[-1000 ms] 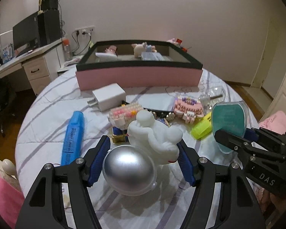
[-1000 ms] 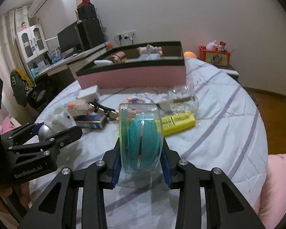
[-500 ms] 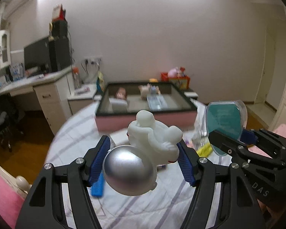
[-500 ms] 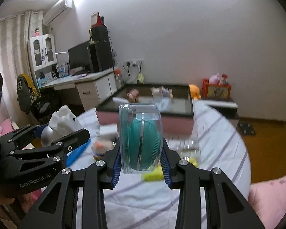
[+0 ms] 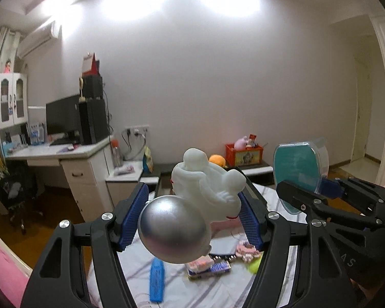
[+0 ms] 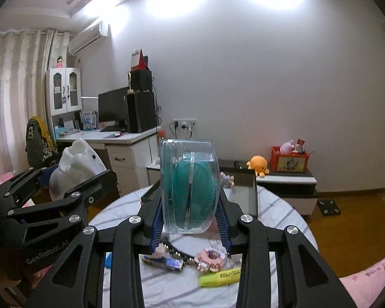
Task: Organize rigid objects
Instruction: 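Lift the teal container and silver ball and carry both over the pink box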
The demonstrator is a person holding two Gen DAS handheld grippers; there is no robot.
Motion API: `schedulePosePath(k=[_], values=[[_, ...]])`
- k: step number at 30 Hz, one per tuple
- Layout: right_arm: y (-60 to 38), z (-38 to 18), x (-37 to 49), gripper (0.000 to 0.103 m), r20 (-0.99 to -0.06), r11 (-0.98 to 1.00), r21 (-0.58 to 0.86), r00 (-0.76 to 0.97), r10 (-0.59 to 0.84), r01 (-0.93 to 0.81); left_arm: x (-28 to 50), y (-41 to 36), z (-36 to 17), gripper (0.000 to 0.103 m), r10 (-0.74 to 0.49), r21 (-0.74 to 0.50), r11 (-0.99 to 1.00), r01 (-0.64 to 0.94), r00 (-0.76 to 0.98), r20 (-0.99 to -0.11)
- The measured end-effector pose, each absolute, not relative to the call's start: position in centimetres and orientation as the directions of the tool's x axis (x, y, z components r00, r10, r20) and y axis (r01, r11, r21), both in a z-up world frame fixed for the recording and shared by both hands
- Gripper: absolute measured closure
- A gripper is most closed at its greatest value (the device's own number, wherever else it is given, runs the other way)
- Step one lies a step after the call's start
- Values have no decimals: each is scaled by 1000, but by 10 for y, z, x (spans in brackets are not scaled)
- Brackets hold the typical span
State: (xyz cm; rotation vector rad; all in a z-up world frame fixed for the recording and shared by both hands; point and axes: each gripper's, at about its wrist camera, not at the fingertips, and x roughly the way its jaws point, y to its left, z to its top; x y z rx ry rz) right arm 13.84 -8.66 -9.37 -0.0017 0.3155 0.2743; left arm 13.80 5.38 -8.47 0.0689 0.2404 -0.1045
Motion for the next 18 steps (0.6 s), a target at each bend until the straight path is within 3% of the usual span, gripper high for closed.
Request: schedulePosePath(k=[18], values=[[-87,-78,161,66,-266,963,49,925,270,-267,159,43,-71,34,-89,99,989,109,978,-188]])
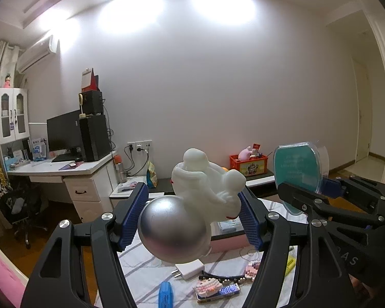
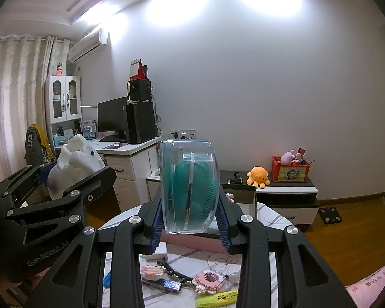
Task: Organize rigid objects
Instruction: 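Lift the teal container and silver ball and carry both over the pink box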
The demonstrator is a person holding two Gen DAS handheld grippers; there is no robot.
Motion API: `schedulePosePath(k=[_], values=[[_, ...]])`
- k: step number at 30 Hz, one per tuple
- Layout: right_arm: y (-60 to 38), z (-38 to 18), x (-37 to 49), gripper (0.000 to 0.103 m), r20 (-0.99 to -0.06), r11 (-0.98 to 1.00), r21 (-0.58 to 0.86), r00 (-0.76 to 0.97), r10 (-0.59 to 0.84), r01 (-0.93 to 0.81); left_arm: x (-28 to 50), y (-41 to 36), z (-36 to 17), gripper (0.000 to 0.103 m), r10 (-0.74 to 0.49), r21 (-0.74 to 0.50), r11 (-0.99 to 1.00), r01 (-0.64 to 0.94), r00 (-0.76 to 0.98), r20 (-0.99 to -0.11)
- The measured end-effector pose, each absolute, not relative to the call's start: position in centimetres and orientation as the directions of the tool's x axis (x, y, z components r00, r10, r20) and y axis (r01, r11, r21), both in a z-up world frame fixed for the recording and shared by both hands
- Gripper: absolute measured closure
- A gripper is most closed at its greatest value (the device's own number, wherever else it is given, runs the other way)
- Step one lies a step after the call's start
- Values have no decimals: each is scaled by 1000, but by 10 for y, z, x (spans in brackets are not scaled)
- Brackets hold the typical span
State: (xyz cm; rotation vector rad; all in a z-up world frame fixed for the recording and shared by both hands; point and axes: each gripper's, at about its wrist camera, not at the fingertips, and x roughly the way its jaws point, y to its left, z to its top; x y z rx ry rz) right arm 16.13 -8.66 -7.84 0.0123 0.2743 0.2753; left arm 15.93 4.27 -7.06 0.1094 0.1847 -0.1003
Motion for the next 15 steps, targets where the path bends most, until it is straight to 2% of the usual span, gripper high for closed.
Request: schedulePosePath(k=[15], values=[[-95,-96,246,66,-335,966,51,907,256,-254,252,24,-94,34,-88,132,983,127,958,-273]])
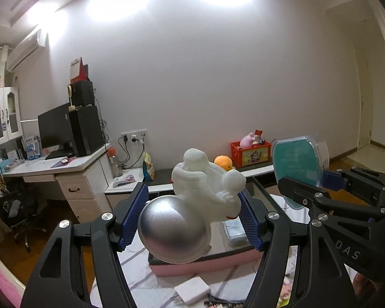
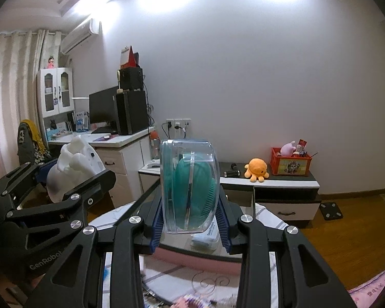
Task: Organize rigid objects
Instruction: 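Lift the teal container and silver ball and carry both over the pink box, then lower the teal container and silver ball into the box and open both grippers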
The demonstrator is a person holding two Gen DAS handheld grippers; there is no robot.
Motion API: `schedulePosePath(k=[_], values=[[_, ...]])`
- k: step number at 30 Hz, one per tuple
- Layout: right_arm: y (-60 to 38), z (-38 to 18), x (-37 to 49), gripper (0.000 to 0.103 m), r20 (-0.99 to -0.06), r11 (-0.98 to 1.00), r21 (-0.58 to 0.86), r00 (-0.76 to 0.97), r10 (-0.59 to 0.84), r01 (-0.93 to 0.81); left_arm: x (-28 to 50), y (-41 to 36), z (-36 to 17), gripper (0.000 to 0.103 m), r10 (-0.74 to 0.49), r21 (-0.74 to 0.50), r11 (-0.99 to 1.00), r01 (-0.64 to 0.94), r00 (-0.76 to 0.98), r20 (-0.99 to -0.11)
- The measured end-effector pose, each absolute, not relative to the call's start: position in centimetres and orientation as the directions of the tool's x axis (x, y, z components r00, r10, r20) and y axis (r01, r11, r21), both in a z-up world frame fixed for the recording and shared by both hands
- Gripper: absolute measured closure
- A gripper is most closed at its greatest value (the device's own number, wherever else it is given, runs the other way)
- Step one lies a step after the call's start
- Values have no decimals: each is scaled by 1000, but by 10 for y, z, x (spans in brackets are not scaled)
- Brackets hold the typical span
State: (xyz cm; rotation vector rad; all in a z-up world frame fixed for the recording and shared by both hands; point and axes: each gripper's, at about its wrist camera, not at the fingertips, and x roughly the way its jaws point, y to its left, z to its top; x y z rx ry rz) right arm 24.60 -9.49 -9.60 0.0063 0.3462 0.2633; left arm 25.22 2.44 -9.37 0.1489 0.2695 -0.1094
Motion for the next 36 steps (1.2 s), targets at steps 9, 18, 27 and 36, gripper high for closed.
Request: schedulePosePath(k=[9,18,27,36], values=[[-96,-131,324,66,-464,967,33,853,238,-252,348,27,-131,34,-98,112,980,165,889,-448],[-80,-185,372,66,-630,956,29,737,245,-293,407,38,-193,34,-52,101,984,150,771,-634],[-112,-198,374,66,-677,989,-62,734,59,-137,420,24,-209,33,-68,122,972,201,739,-670],[-118,-202,380,65,-741,990,-43,669,59,-136,412,23,-198,3,-62,135,971,199,751,-657]])
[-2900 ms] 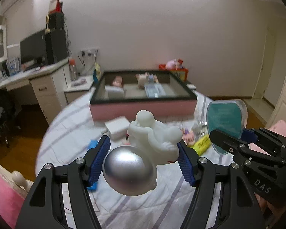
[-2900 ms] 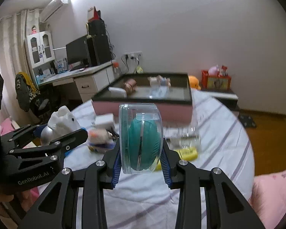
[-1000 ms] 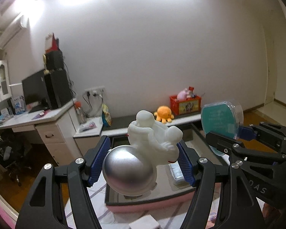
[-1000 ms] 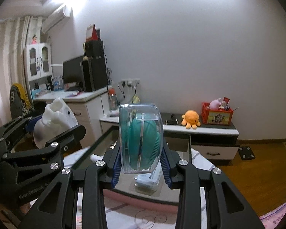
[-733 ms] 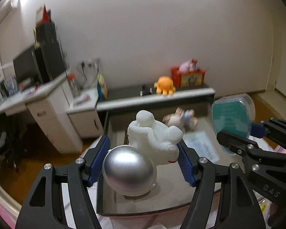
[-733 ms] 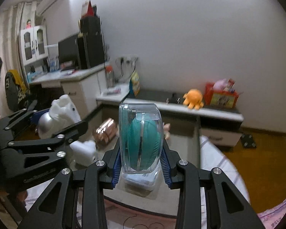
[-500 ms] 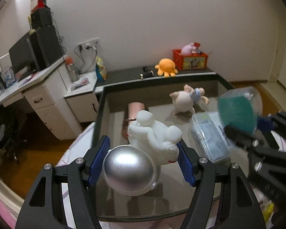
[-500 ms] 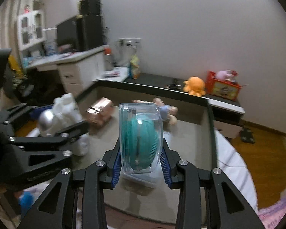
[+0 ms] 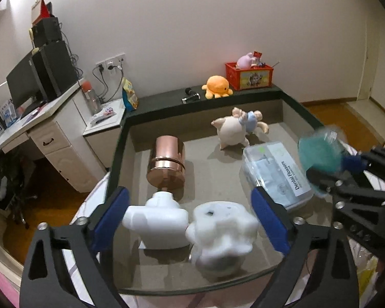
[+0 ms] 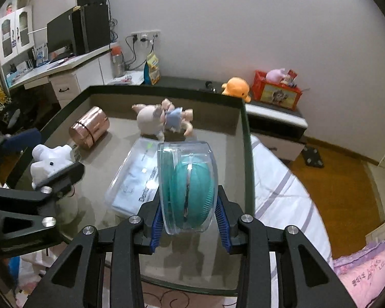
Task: Organize rigid objects
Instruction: 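Lower the teal container and silver ball into the box and open both grippers, then withdraw both grippers from the box back over the table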
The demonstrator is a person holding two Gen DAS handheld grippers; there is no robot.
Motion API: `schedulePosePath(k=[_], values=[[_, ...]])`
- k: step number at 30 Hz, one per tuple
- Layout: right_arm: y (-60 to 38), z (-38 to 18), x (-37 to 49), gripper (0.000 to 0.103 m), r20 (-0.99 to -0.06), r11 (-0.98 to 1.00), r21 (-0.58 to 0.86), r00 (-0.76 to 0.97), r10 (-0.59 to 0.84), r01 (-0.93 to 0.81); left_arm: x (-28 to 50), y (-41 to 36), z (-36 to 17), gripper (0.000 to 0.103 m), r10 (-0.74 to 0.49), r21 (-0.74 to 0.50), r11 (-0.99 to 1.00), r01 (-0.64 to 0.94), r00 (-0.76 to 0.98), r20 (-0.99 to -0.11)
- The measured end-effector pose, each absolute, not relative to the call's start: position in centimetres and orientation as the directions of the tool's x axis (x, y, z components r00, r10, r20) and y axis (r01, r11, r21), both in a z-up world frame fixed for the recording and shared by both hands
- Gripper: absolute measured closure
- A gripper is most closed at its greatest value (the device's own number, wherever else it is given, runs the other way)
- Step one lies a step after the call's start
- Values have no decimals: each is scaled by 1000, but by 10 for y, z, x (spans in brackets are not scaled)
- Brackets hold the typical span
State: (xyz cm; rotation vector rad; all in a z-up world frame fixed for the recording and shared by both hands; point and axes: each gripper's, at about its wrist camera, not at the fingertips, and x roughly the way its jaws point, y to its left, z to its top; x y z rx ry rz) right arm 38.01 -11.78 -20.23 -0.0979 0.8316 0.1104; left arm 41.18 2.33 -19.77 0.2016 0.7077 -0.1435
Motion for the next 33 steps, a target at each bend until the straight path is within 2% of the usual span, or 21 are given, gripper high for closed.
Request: schedulePosePath(k=[4,7,10,13,22,24,25,29,33], values=[[-120,-199,377,56,-735,991,-27,675,67,-128,400,30,-185,3,-57,129,975,183,762,-645],[-124,-189,370,53,-721,991,21,685,107,-133,386,38,-174,2,-66,111,979,172,778,-625],[-126,-169,353,43,-678,990,47,723,131,-135,364,48,-157,0,-77,85,984,156,806,-588],[-125,-141,324,26,-610,986,62,777,159,-153,333,58,-137,0,-88,57,989,139,842,-533],[-109,-84,208,17,-376,979,36,905,199,-200,219,77,-91,0,-51,26,998,63,942,-333],[-105,-80,187,11,-341,981,24,921,190,-193,192,79,-82,0,-34,31,999,44,958,-284],[-103,-78,175,1,-319,981,19,929,187,-192,183,79,-79,0,-29,33,999,39,963,-268],[-101,-74,136,0,-262,982,5,948,182,-187,134,81,-71,0,-55,8,998,58,981,-187],[-103,-72,102,0,-222,988,1,963,150,-153,104,76,-71,0,-78,13,997,81,986,-149]])
